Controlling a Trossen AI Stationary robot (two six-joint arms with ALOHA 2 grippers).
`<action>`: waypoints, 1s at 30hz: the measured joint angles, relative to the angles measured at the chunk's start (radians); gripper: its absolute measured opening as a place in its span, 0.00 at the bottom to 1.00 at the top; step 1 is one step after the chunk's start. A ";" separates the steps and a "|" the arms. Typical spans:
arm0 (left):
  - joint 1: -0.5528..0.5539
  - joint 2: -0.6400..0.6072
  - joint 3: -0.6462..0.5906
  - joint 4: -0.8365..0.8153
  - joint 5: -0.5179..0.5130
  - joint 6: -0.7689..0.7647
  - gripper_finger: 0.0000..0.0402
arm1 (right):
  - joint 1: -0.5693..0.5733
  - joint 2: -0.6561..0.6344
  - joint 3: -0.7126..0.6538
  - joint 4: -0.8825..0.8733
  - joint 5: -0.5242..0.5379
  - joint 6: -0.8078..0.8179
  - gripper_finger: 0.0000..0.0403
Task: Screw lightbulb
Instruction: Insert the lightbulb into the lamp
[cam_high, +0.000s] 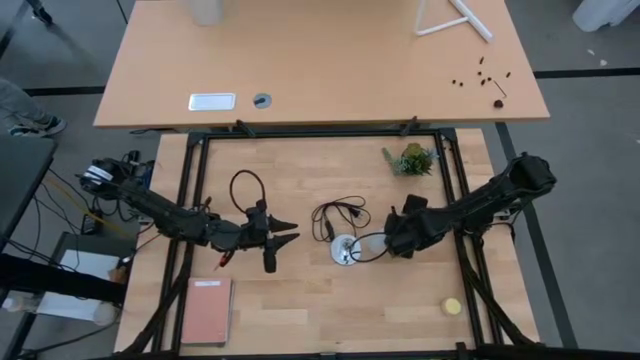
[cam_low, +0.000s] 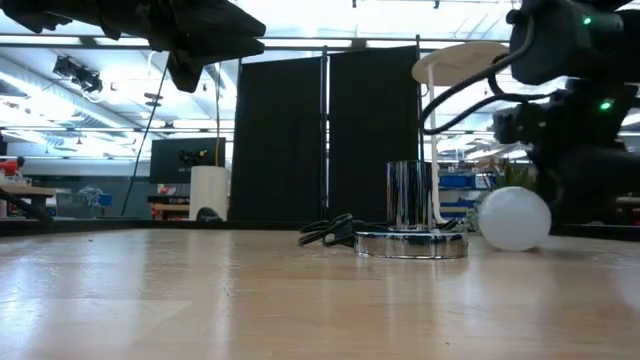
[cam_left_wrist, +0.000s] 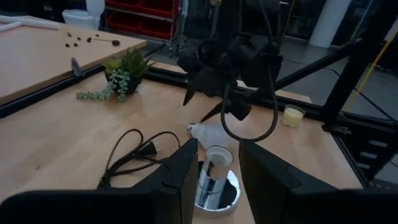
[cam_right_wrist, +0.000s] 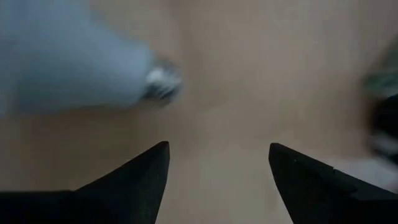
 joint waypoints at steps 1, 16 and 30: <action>-0.002 0.000 0.000 0.000 0.005 0.000 0.30 | 0.014 -0.007 0.000 0.000 -0.017 0.019 0.70; 0.004 0.003 0.000 -0.007 0.013 0.002 0.30 | -0.004 -0.013 -0.038 0.147 0.226 -0.200 0.70; 0.054 0.312 0.000 0.220 0.070 0.231 0.30 | -0.019 -0.282 -0.036 0.077 0.096 0.036 0.64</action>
